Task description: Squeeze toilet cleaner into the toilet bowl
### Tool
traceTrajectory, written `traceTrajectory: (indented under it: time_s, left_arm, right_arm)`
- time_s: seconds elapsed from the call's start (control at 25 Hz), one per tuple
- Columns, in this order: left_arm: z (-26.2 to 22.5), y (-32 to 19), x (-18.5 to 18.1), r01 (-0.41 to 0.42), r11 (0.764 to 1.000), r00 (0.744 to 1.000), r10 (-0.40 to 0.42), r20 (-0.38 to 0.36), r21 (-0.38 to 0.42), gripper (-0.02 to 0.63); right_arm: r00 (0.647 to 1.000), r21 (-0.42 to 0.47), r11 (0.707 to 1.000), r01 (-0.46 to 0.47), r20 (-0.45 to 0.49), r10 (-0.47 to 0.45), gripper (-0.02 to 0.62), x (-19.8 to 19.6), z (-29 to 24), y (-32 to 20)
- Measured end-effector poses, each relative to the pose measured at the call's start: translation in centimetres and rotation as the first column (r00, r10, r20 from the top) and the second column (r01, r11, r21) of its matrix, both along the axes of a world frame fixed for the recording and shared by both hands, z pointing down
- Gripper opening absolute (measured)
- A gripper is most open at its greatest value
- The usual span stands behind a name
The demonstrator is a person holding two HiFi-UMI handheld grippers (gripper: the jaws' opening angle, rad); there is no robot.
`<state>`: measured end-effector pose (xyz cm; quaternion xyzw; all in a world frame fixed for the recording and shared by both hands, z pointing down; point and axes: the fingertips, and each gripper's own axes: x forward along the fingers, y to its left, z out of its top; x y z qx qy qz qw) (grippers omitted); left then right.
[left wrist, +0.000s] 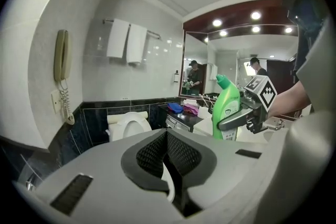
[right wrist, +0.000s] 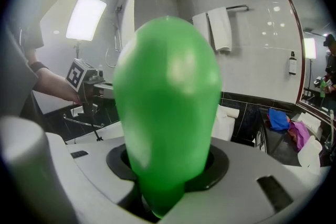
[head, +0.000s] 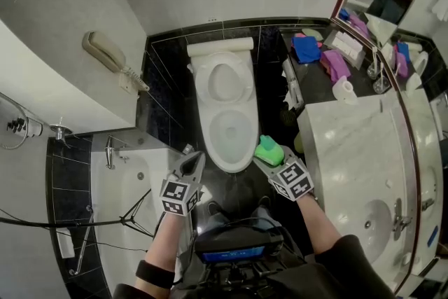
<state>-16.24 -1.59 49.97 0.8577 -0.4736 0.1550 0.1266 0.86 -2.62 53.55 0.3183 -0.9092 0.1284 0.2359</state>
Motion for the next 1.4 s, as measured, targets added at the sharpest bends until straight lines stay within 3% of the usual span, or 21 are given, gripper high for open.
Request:
traceTrajectory:
  time_s: [0.8,1.2,1.4]
  left_arm:
    - [1.1,0.9,1.2,0.024,1.0,1.0,-0.023,0.014,-0.02,0.005]
    - [1.8,0.8,4.2,0.075,0.997,0.997,-0.074,0.023,-0.032,0.005]
    - [2.0,0.0,6.0,0.051,0.998,0.998,-0.049,0.038,-0.035,0.005]
  right_arm:
    - [1.0,-0.032,0.999,0.011,0.02,-0.01,0.195,0.7,1.2,0.9]
    - [0.998,-0.05,0.998,0.05,0.047,-0.048,0.195,2.9,1.8,0.8]
    - [0.998,-0.063,0.997,0.043,0.045,-0.04,0.195,3.9,2.3,0.1]
